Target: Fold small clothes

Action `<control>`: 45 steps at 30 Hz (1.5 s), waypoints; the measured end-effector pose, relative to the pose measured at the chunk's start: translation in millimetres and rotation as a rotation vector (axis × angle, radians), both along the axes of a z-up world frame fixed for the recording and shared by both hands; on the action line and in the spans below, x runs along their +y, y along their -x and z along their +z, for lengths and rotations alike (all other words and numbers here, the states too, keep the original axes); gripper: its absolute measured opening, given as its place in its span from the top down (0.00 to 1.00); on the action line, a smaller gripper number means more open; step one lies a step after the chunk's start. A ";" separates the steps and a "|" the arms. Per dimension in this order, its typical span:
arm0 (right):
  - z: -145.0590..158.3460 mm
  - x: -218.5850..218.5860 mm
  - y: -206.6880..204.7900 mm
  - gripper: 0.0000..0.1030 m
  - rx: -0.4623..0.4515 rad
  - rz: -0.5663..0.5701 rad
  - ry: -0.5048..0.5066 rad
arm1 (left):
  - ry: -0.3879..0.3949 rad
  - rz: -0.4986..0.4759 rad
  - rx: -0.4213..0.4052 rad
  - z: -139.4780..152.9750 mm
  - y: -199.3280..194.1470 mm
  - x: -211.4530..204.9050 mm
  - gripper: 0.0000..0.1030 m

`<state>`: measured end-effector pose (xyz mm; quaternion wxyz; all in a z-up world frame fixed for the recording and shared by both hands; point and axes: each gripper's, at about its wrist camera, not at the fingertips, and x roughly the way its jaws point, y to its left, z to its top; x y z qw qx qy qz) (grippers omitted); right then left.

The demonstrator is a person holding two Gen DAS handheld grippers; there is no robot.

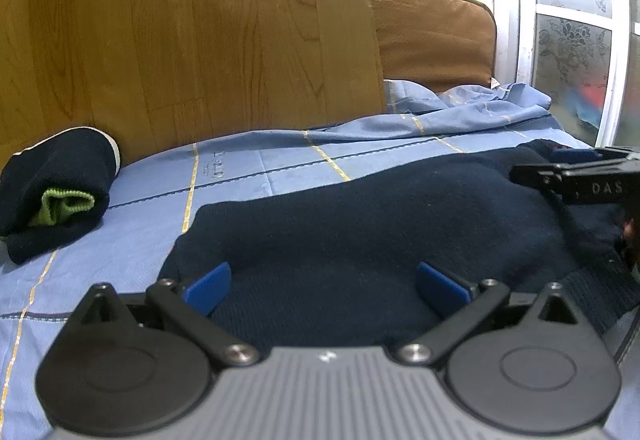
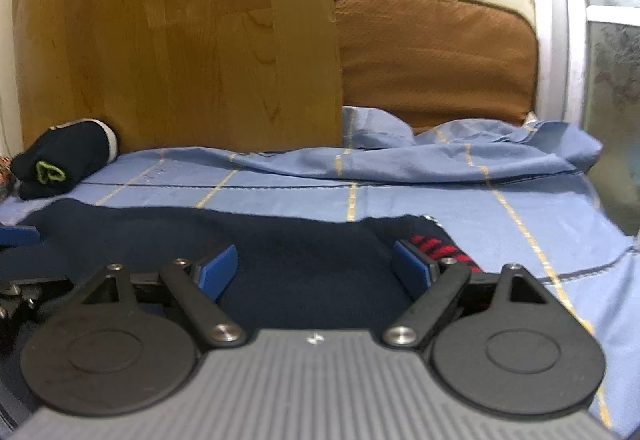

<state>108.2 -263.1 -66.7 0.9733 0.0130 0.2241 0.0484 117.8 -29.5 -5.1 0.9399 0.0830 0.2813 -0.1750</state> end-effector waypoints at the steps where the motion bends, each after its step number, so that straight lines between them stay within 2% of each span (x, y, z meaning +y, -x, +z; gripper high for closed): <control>1: -0.1 1.0 2.2 0.16 -0.002 -0.003 0.013 | -0.001 -0.003 -0.004 0.1 0.6 0.4 0.00; 6: -1.4 7.6 5.5 0.16 -0.001 -0.017 0.074 | 0.021 -0.016 -0.011 0.6 2.6 5.3 0.00; 14: -1.7 -2.7 1.0 0.14 0.018 0.002 -0.002 | 0.032 -0.019 -0.008 0.8 2.1 7.3 0.00; 45: -1.7 -2.3 2.3 0.13 0.013 0.010 -0.015 | 0.033 -0.017 0.008 0.6 -0.5 6.8 0.00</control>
